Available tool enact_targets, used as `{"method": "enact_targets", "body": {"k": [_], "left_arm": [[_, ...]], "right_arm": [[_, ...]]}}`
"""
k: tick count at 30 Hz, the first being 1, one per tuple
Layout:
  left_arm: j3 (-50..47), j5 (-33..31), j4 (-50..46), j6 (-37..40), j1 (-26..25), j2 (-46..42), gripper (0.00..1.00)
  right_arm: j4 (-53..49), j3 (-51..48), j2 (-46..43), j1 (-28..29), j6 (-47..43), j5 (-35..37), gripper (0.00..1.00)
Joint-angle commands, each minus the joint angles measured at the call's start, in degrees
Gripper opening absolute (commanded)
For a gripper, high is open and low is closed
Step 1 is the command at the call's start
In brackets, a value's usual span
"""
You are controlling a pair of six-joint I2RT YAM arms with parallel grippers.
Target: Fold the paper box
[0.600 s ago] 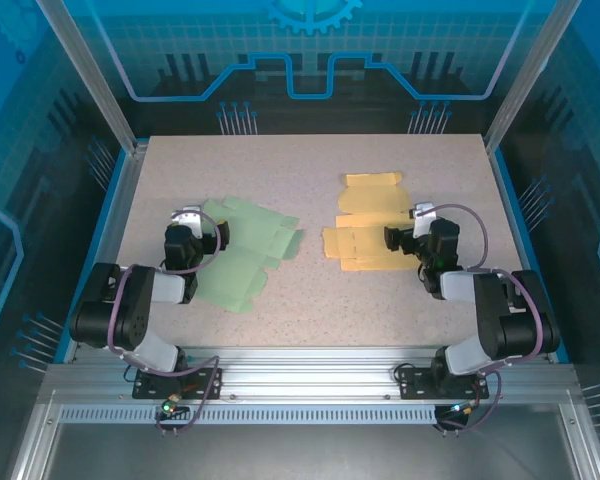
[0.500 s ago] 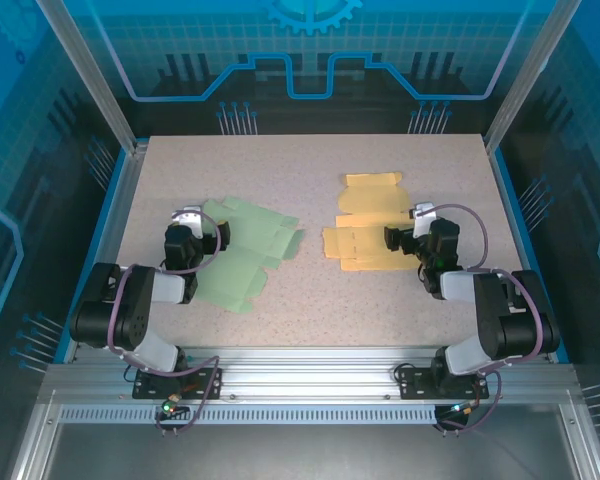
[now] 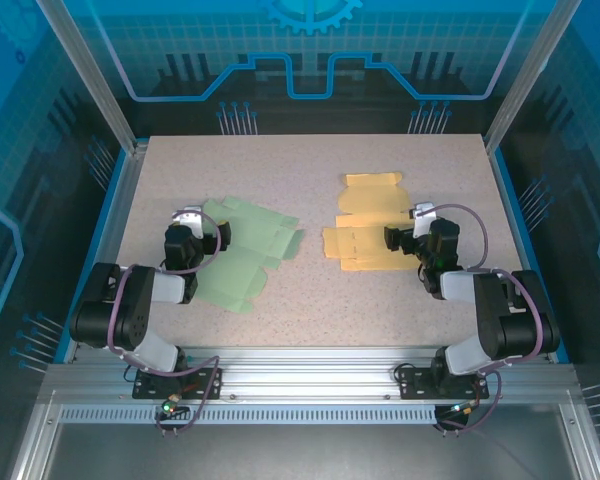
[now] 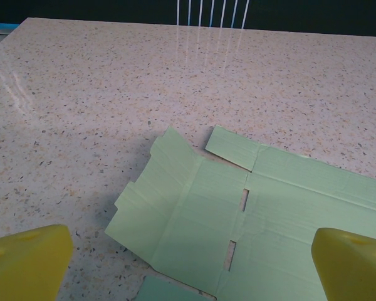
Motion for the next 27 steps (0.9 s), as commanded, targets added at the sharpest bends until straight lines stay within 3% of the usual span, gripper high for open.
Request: {"method": "enact_targets", "body": {"k": [1, 21, 27], "left_arm": [[0.7, 1.3, 0.1, 0.7, -0.3, -0.5, 0.99], [-0.2, 0.4, 1.6, 0.5, -0.3, -0.9, 0.99], [-2.5, -1.4, -0.2, -0.1, -0.3, -7.8, 0.99]], "right_arm": [[-0.1, 1.2, 0.6, 0.1, 0.1, -0.4, 1.0], [-0.1, 1.2, 0.5, 0.1, 0.1, -0.4, 1.0], [-2.0, 2.1, -0.2, 0.0, 0.6, 0.6, 1.0]]}}
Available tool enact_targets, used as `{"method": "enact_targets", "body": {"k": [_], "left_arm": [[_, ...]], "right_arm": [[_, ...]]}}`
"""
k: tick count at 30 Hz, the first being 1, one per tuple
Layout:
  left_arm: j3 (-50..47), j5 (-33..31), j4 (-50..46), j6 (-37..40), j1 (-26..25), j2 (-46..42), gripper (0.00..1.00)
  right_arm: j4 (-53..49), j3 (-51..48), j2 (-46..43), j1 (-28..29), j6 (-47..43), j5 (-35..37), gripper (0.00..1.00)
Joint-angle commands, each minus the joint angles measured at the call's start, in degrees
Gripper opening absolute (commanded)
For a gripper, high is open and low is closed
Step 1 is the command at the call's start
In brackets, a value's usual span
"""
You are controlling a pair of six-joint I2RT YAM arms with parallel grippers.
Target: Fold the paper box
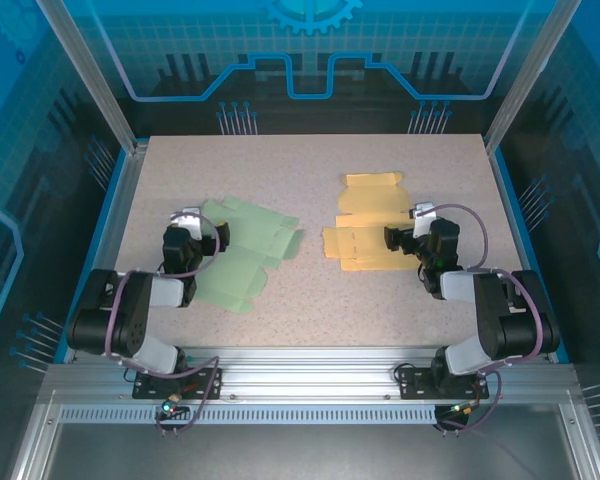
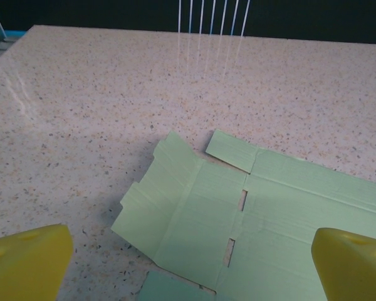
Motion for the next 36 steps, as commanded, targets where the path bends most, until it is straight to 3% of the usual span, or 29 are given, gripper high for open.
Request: {"method": "enact_targets", "body": {"k": [1, 7, 11, 14, 17, 24, 28, 36], "left_arm": [[-0.8, -1.3, -1.8, 0.0, -0.3, -6.5, 0.99], [1.1, -0.4, -13.4, -3.8, -0.6, -20.2, 0.99], [5.9, 2.3, -22.2, -9.4, -2.5, -24.8, 0.99], [8.0, 2.9, -25.0, -11.5, -7.1, -25.1, 0.99], [9.6, 2.4, -26.1, -12.2, -13.6, -23.4, 0.99], [14.6, 2.7, -26.7, -14.5, -23.4, -15.5, 0.99], [16.1, 3.2, -25.4, -14.6, -25.0, -12.7, 0.99], [17.5, 3.3, -24.0, -16.0, -25.4, -9.9, 0.99]], "right_arm": [[-3.8, 2.8, -1.1, 0.1, 0.7, 1.1, 1.0], [-23.1, 7.5, -11.0, 0.0, 7.5, 7.4, 1.0], [-44.1, 12.6, -18.3, -0.5, 19.1, 14.0, 1.0], [-58.7, 15.9, -21.3, -1.8, 28.0, 13.5, 1.0], [-66.8, 15.8, -23.1, -4.0, 34.0, 10.3, 1.0], [-64.9, 9.1, -23.7, -18.7, 36.0, -11.3, 0.95], [-63.3, 10.4, -20.8, -20.3, 33.5, -13.1, 0.9], [-59.7, 19.0, -4.1, -20.4, 31.0, -16.4, 0.77]]}}
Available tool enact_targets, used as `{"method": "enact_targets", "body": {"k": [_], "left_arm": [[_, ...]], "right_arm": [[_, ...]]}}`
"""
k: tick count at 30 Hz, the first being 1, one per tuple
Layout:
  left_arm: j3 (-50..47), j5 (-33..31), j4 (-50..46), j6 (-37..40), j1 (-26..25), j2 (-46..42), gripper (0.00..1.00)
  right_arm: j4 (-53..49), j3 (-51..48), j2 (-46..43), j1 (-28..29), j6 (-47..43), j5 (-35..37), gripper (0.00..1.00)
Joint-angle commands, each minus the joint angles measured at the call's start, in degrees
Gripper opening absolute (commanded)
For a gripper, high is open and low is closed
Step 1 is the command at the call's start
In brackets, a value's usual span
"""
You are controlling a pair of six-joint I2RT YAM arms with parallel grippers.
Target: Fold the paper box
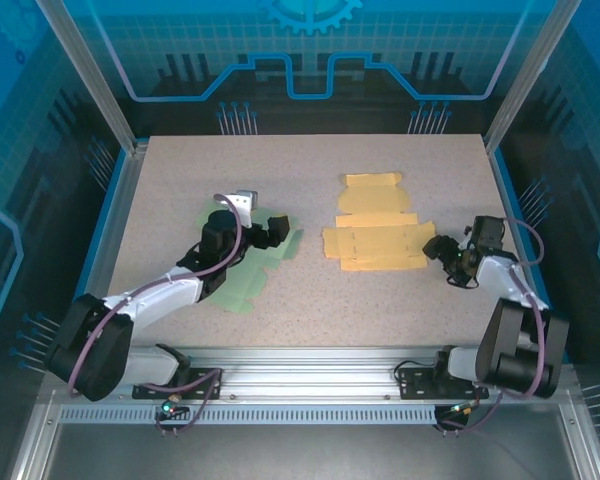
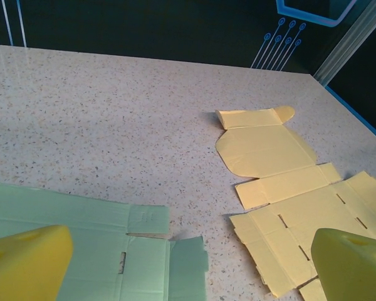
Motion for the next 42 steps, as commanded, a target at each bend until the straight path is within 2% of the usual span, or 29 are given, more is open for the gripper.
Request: {"method": "enact_targets", "body": {"k": [1, 8, 15, 24, 28, 32, 37, 39, 42], "left_arm": [[1.9, 1.0, 1.4, -0.9, -0.6, 0.7, 0.99], [2.8, 0.4, -0.5, 0.6, -0.8, 0.7, 0.99], [2.7, 0.2, -1.3, 0.7, -0.8, 0.2, 0.99], [3.8, 0.4, -2.0, 2.8, -0.8, 0.2, 0.99], [4.8, 0.3, -3.0, 4.6, -0.7, 0.1, 0.99], [5.6, 0.4, -3.9, 6.1, -0.8, 0.0, 0.99], [6.1, 0.2, -5.0, 6.9, -0.7, -0.3, 0.99], [6.1, 0.2, -5.1, 7.0, -0.8, -0.4, 0.99], [6.3, 0.2, -5.2, 7.7, -0.8, -0.5, 0.99]], "right_arm": [[2.4, 4.8, 6.0, -0.7, -1.6, -4.3, 0.76], [3.1, 14.3, 18.1, -0.6, -2.8, -9.1, 0.68], [1.9, 17.5, 22.5, 0.7, -4.4, -9.7, 0.55], [-2.8, 20.2, 24.2, 4.5, -8.8, -2.6, 0.34], [-5.3, 22.7, 25.8, 6.6, -11.1, 0.4, 0.32], [-7.3, 24.7, 27.5, 8.4, -13.0, 1.4, 0.43], [-7.9, 25.7, 29.3, 8.8, -13.1, 0.7, 0.42], [-7.6, 25.7, 29.6, 8.8, -13.0, -0.9, 0.35], [-7.5, 25.8, 28.3, 9.1, -13.0, -1.0, 0.16]]}}
